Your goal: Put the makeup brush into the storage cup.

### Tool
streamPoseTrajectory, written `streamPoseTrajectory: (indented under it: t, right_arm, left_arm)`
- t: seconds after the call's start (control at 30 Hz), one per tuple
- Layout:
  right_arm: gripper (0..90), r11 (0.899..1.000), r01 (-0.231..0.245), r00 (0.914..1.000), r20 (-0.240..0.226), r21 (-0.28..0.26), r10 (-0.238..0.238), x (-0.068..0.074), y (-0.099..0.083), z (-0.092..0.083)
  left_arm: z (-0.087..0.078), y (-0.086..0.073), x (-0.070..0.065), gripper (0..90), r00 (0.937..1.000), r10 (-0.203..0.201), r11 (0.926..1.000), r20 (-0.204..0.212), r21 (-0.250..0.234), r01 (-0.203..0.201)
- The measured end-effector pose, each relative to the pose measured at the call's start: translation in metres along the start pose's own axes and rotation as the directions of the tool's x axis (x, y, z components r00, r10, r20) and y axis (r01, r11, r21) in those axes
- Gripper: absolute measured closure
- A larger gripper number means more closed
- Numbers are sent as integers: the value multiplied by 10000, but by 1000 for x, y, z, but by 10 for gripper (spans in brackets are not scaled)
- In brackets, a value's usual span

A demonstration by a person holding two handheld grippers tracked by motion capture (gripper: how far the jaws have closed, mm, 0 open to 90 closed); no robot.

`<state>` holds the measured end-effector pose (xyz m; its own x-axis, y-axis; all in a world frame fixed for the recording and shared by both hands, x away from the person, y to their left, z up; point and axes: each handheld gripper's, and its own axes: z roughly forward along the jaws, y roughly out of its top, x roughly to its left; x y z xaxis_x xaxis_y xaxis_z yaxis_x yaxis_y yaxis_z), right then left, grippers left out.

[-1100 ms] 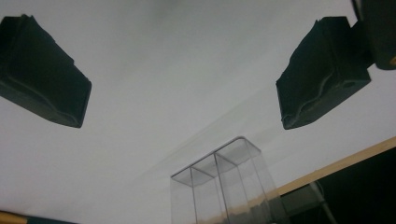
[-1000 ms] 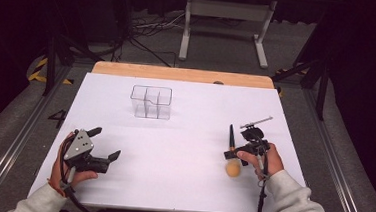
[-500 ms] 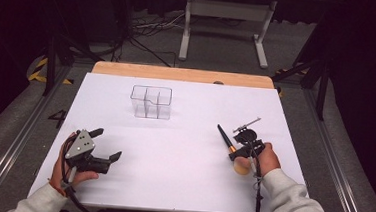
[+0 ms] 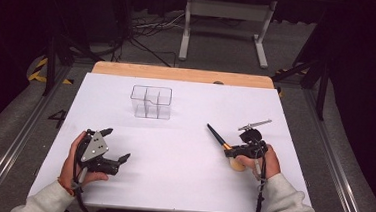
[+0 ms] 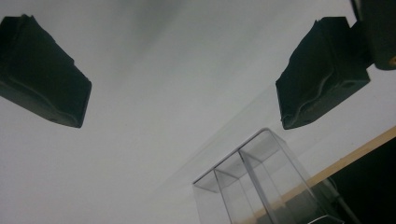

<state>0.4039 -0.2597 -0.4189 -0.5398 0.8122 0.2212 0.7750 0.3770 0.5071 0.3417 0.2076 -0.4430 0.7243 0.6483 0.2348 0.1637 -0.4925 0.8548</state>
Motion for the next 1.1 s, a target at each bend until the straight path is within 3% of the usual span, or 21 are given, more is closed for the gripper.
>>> streamPoseTrajectory:
  t: [0.23, 0.4, 0.47, 0.63, 0.67, 0.73, 0.8, 0.83, 0.87, 0.93, 1.0, 1.07, 1.1]
  right_arm:
    - [668, 9971, -326, 9981, -551, -681, 288, -1, 2, -5]
    - [669, 9964, -241, 9953, -951, -817, 163, 7, 8, -6]
    - [669, 9962, -127, 9939, -1098, -865, 31, 13, 12, -5]
    - [669, 9958, 335, 9888, -1422, -857, -455, 31, 24, -1]
    - [669, 9958, 335, 9888, -1422, -857, -455, 31, 24, -1]
    - [669, 9949, 649, 9842, -1598, -771, -766, 45, 31, 1]
    - [669, 9936, 847, 9815, -1654, -744, -961, 53, 35, 3]
    - [669, 9930, 945, 9800, -1686, -710, -1053, 56, 37, 4]
    - [669, 9922, 1033, 9788, -1702, -698, -1138, 60, 39, 5]
    - [669, 9911, 1132, 9766, -1755, -702, -1240, 65, 42, 7]
    - [669, 9898, 1242, 9744, -1798, -697, -1349, 71, 45, 9]
    - [669, 9890, 1323, 9722, -1858, -666, -1426, 76, 47, 13]
    - [669, 9890, 1323, 9722, -1858, -666, -1426, 76, 47, 13]
  left_arm:
    - [7, 10, -9, 55, 9963, 785, 9967, -339, -157, -791]
    - [14, 18, -19, 69, 9856, 1631, 9860, -454, -287, -1645]
    - [17, 21, -22, 71, 9828, 1816, 9827, -336, -321, -1827]
    - [28, 29, -32, 73, 9663, 2564, 9660, -228, -285, -2570]
    - [28, 29, -32, 78, 9663, 2564, 9660, -228, -285, -2570]
    - [33, 32, -38, 80, 9475, 3170, 9481, -415, -136, -3178]
    - [35, 34, -41, 83, 9348, 3509, 9360, -556, -93, -3519]
    - [36, 35, -43, 84, 9299, 3631, 9314, -589, -60, -3640]
    - [36, 35, -43, 86, 9299, 3631, 9314, -589, -60, -3640]
    - [40, 36, -47, 89, 9134, 4013, 9157, -681, 72, -4018]
    - [43, 38, -50, 91, 9015, 4257, 9047, -779, 154, -4258]
    - [44, 39, -53, 100, 8902, 4481, 8938, -818, 186, -4482]
    - [44, 39, -53, 105, 8902, 4481, 8938, -818, 186, -4482]
